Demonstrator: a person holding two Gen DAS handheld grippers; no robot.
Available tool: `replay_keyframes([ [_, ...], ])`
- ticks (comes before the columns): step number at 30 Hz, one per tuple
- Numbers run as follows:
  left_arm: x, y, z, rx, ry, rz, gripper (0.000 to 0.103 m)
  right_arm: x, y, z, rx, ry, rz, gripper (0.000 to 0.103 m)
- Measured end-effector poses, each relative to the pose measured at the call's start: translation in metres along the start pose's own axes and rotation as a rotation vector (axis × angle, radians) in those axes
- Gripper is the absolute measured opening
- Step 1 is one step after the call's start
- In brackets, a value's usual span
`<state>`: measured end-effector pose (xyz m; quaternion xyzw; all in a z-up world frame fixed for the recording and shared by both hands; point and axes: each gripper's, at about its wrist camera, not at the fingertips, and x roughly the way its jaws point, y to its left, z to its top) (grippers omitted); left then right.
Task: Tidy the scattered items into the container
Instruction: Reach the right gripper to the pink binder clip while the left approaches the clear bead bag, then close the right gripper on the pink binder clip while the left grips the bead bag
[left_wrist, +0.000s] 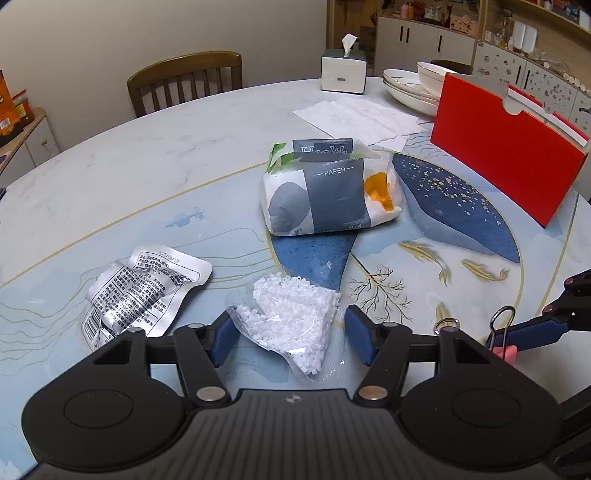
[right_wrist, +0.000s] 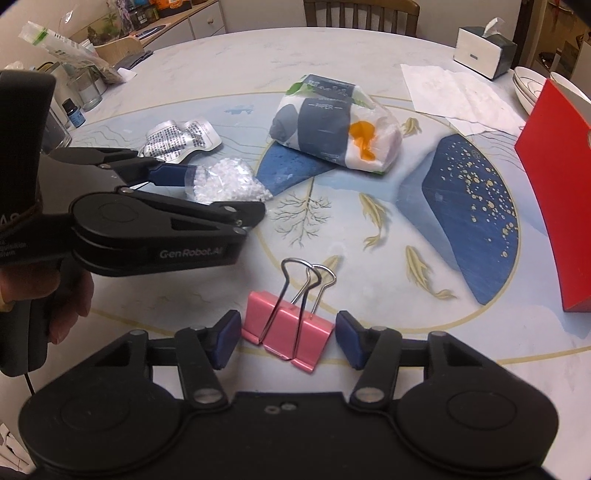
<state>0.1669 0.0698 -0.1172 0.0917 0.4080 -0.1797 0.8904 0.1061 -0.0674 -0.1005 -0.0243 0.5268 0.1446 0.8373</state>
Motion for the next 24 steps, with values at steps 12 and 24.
replay_keyframes([
  [12, -0.004, -0.004, 0.003, -0.024, 0.014, 0.005, 0.033, -0.009, -0.025, -0.005, 0.030, -0.003, -0.005, 0.053],
  [24, -0.018, -0.027, 0.000, -0.079, 0.036, -0.016, 0.031, -0.029, -0.063, -0.009, 0.071, -0.041, 0.009, 0.053],
])
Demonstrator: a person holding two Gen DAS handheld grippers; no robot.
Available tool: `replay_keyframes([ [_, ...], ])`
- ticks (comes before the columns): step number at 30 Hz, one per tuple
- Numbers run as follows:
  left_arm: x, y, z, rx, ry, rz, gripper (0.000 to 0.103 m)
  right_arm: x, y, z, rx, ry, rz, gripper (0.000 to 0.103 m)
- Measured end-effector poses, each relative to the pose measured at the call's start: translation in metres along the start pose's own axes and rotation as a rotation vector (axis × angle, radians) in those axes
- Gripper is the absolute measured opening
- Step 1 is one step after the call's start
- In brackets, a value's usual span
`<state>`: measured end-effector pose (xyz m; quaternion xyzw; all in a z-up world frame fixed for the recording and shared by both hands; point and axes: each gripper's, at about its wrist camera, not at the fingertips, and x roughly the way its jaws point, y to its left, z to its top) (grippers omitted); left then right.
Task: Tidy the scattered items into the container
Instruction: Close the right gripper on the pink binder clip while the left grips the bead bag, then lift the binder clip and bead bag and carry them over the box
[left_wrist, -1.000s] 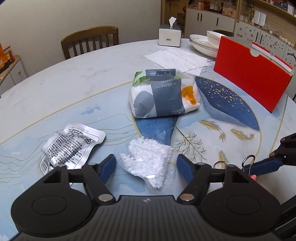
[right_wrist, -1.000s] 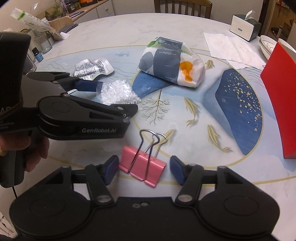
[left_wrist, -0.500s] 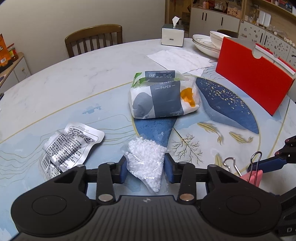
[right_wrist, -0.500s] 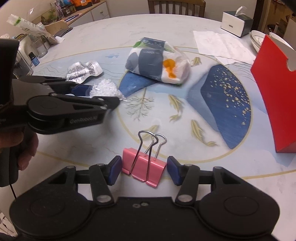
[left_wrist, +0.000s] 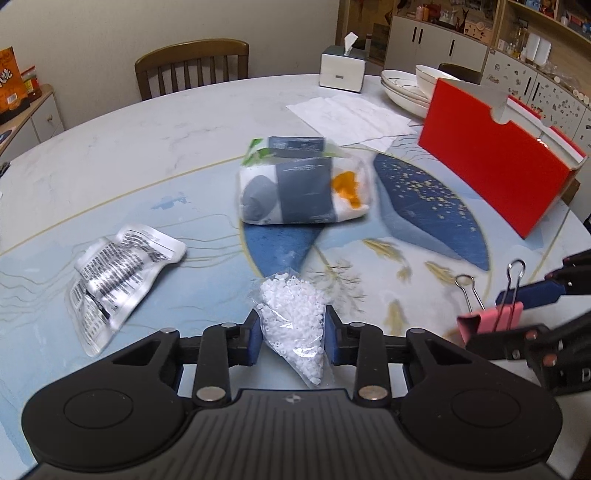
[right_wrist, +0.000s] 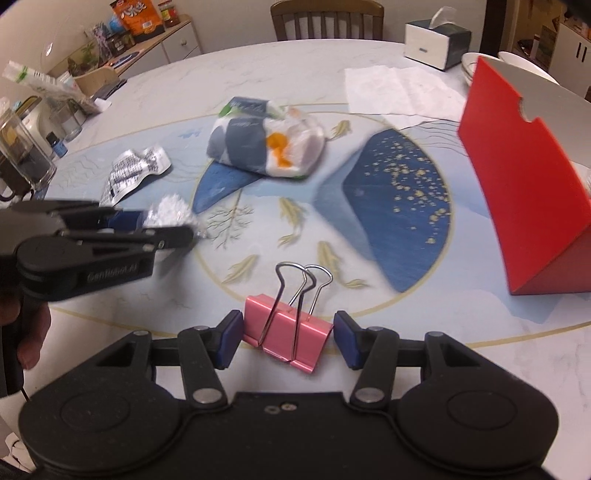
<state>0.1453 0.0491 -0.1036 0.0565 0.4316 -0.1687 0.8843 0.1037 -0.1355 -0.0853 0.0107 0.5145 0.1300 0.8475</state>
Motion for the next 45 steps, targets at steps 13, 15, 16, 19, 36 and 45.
replay_keyframes([
  [13, -0.026, -0.064, 0.024, 0.004, -0.046, -0.079, 0.031, -0.041, -0.046, 0.009, 0.009, -0.059, 0.026, 0.053],
  [15, -0.028, -0.075, 0.029, 0.011, -0.054, -0.091, 0.031, -0.048, -0.054, 0.010, 0.011, -0.071, 0.027, 0.053],
  [16, -0.029, -0.081, 0.032, 0.015, -0.057, -0.096, 0.031, -0.051, -0.059, 0.011, 0.014, -0.076, 0.028, 0.053],
  [19, -0.032, -0.094, 0.039, 0.024, -0.066, -0.105, 0.031, -0.060, -0.074, 0.012, 0.021, -0.090, 0.033, 0.053],
  [36, -0.040, -0.159, 0.097, 0.071, -0.137, -0.167, 0.031, -0.112, -0.150, 0.042, 0.049, -0.201, 0.057, 0.053],
  [45, -0.033, -0.200, 0.130, 0.128, -0.169, -0.199, 0.031, -0.128, -0.200, 0.056, 0.064, -0.260, 0.011, 0.053],
])
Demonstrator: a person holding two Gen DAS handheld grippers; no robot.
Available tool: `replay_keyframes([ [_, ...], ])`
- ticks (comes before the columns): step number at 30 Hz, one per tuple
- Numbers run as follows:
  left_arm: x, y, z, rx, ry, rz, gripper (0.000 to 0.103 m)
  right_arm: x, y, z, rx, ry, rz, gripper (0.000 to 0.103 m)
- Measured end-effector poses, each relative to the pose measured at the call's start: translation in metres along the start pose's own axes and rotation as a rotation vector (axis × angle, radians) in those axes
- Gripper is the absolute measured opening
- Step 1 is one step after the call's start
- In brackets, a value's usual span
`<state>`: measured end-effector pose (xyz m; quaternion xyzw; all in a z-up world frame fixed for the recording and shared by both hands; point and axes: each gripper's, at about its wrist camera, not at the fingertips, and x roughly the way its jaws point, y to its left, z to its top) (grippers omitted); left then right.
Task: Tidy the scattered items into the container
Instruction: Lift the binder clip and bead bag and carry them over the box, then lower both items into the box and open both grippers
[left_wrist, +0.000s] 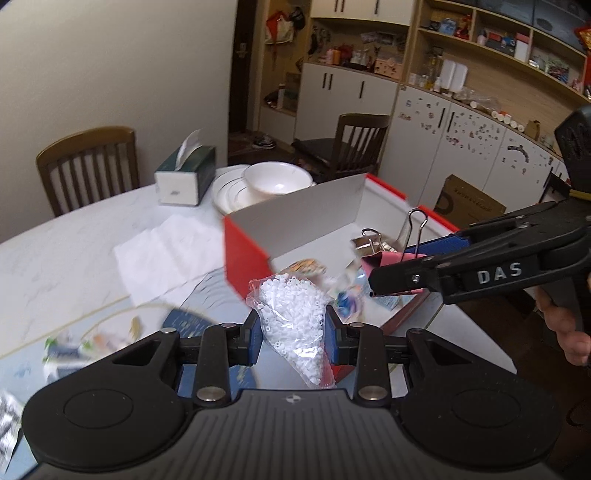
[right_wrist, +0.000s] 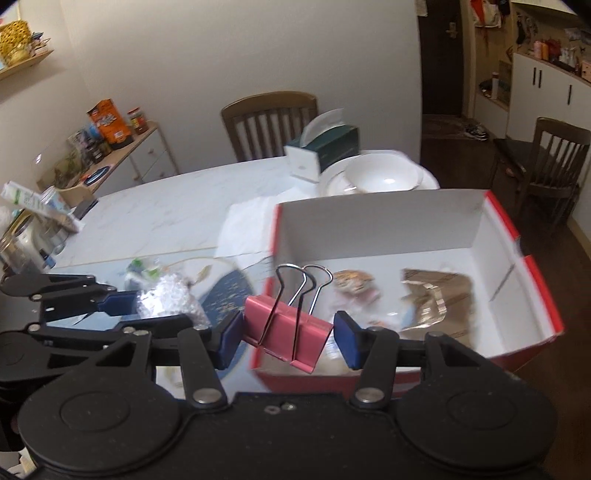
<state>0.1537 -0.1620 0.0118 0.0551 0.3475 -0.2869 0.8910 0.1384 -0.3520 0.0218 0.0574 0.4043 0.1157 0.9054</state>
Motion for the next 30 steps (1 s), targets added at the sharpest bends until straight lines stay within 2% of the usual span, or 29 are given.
replay_keyframes([
  [8, 0.029, -0.026, 0.030, 0.053, -0.007, -0.030, 0.031, 0.002, -0.037, 0.004, 0.009, 0.006, -0.040, 0.053],
  [16, 0.072, -0.034, 0.056, 0.081, 0.037, -0.033, 0.032, 0.013, -0.065, 0.008, -0.002, 0.041, -0.052, 0.053],
  [23, 0.111, -0.036, 0.077, 0.104, 0.075, -0.021, 0.032, 0.029, -0.075, 0.009, -0.036, 0.087, -0.035, 0.053],
  [30, 0.157, -0.040, 0.086, 0.153, 0.156, 0.004, 0.032, 0.043, -0.075, 0.009, -0.080, 0.127, -0.014, 0.053],
])
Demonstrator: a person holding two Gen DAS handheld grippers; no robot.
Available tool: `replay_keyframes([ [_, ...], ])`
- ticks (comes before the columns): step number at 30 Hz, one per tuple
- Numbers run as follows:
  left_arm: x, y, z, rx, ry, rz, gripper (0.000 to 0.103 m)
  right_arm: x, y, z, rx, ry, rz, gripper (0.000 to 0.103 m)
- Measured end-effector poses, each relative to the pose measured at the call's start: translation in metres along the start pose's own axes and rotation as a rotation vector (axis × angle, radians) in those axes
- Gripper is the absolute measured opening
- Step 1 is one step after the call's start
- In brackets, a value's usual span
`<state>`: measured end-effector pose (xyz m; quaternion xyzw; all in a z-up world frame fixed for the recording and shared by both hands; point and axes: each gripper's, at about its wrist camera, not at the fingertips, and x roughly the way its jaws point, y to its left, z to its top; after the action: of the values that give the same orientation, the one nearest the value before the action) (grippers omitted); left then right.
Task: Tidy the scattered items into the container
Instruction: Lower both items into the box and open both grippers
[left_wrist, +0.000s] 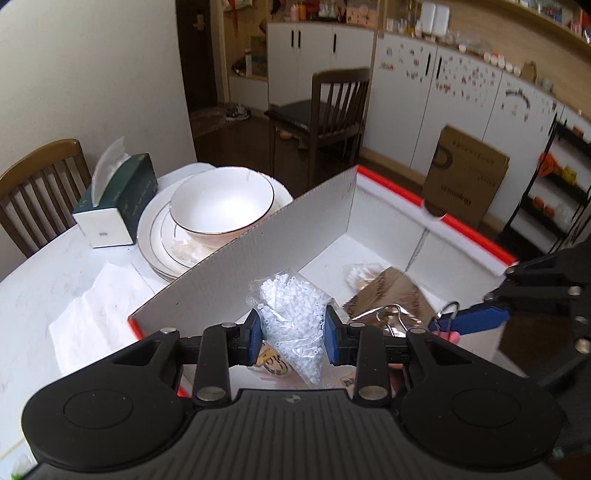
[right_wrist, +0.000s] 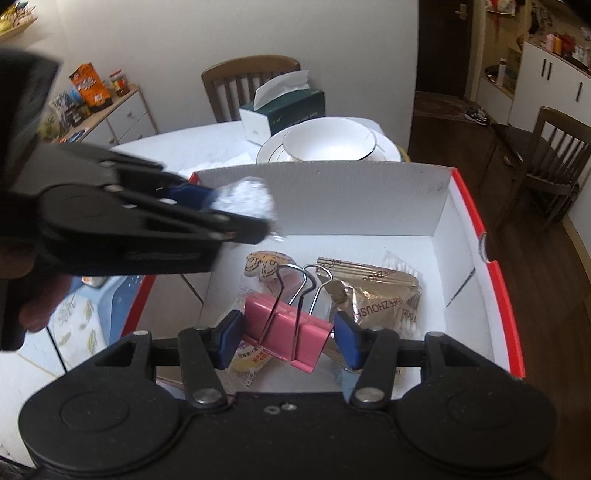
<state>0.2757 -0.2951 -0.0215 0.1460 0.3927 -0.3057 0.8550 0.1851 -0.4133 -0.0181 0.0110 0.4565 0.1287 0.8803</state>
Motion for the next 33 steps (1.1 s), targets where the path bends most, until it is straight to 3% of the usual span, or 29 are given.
replay_keyframes([
  [17, 0.074, -0.006, 0.009, 0.045, 0.175, 0.042, 0.032, 0.033, -0.003, 0.002, -0.028, 0.095, 0.040, 0.053],
  [33, 0.088, -0.005, 0.008, 0.039, 0.241, 0.016, 0.035, 0.041, 0.005, -0.008, -0.020, 0.128, 0.043, 0.053],
])
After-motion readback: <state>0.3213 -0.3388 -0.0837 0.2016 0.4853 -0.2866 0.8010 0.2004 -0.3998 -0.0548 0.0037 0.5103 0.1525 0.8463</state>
